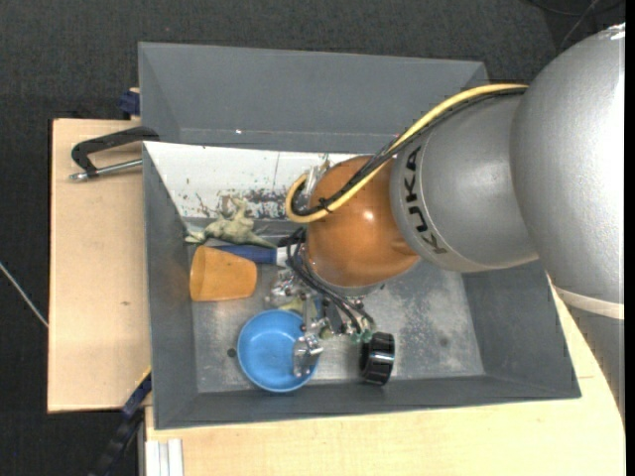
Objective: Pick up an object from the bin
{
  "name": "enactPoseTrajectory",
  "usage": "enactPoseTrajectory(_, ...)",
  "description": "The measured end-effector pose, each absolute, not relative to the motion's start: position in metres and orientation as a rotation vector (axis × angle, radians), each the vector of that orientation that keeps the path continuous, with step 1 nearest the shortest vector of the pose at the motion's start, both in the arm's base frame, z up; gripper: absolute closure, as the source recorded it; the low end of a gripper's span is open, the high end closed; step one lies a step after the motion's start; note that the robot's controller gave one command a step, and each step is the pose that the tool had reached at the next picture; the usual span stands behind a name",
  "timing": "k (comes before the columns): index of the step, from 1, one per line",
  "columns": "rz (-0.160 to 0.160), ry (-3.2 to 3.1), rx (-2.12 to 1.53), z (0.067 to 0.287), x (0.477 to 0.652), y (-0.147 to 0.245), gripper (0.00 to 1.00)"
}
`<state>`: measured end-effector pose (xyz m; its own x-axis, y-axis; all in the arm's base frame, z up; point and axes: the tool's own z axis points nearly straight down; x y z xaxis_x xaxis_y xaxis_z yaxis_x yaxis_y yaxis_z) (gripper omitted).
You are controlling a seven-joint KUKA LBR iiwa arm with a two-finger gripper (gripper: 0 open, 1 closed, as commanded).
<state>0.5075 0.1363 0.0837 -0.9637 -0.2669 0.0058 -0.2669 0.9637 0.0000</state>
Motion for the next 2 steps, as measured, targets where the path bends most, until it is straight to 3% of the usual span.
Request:
enactPoseTrajectory(1,-0.005,-3.127,0.422,0.089,0.513,0.138,1.0)
enactPoseTrajectory(2,-0.005,-3.14,0.317,0.207,0.521,0.141,1.0)
